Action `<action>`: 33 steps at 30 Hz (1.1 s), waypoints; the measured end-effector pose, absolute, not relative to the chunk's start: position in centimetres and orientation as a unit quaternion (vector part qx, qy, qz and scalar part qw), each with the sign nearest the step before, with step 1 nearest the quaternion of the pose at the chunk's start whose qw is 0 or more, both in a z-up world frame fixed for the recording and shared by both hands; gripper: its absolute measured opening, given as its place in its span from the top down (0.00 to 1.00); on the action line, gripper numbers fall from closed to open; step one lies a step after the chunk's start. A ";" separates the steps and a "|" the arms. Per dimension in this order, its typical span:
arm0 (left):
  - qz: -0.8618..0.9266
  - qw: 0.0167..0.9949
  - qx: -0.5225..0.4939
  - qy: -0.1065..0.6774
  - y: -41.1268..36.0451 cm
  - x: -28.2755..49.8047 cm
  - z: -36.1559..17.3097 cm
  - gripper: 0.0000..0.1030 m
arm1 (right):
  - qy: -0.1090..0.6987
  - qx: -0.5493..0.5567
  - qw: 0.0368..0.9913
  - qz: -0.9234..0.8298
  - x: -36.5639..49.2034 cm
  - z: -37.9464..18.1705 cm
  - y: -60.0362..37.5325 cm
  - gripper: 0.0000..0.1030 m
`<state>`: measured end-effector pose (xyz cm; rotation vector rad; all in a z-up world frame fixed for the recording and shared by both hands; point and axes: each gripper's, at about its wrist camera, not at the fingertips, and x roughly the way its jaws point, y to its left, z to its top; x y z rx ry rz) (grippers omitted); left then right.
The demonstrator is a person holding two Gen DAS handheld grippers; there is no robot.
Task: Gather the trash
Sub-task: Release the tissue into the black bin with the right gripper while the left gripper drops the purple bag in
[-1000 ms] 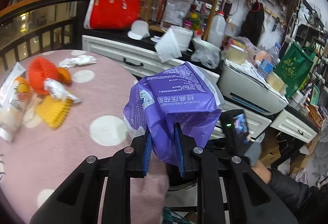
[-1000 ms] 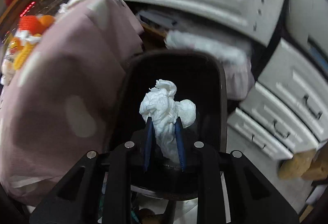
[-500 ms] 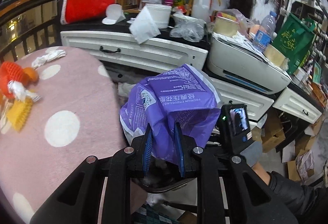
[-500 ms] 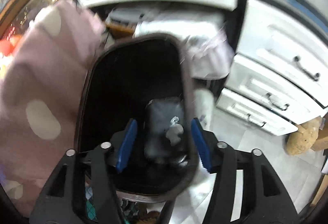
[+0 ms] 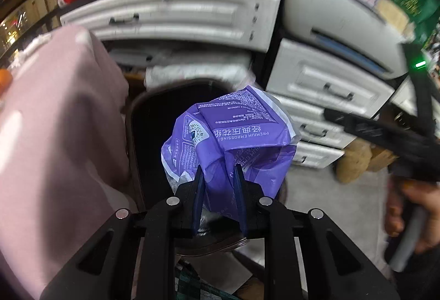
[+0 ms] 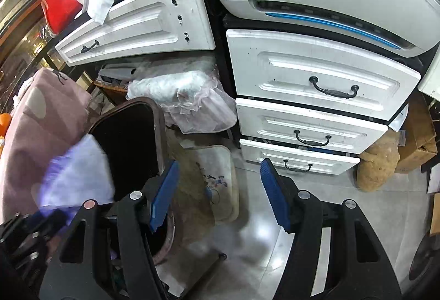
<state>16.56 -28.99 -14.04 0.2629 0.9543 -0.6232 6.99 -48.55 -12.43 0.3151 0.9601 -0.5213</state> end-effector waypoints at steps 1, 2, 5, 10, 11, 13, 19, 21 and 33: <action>-0.289 0.832 0.129 0.455 -29.2 16.7 -14.7 0.80 | 0.457 0.149 0.842 -0.245 6.9 -12.3 -48.0 0.40; -0.286 0.831 0.131 0.458 -29.2 16.8 -15.2 0.80 | 0.457 0.149 0.843 -0.243 6.5 -12.8 -49.0 0.40; -0.273 0.828 0.136 0.471 -29.4 17.2 -16.6 0.80 | 0.454 0.148 0.847 -0.235 6.8 -13.1 -49.4 0.40; -0.258 0.822 0.135 0.489 -29.1 17.9 -18.2 0.80 | 0.445 0.144 0.856 -0.222 7.2 -12.7 -49.4 0.40; -0.256 0.822 0.137 0.490 -29.1 18.0 -18.4 0.80 | 0.444 0.142 0.857 -0.219 7.4 -12.6 -49.3 0.40; -0.253 0.822 0.138 0.491 -29.1 18.0 -18.7 0.77 | 0.444 0.140 0.859 -0.215 7.4 -12.4 -49.0 0.40; -0.255 0.815 0.148 0.499 -29.4 17.6 -19.3 0.38 | 0.442 0.137 0.861 -0.212 7.5 -12.0 -48.6 0.30; -0.255 0.819 0.146 0.493 -29.3 17.4 -19.1 0.22 | 0.437 0.137 0.863 -0.214 7.4 -11.7 -48.5 0.24; -0.290 0.819 0.161 0.468 -29.1 15.2 -16.9 0.11 | 0.421 0.136 0.873 -0.206 7.3 -10.1 -48.4 0.13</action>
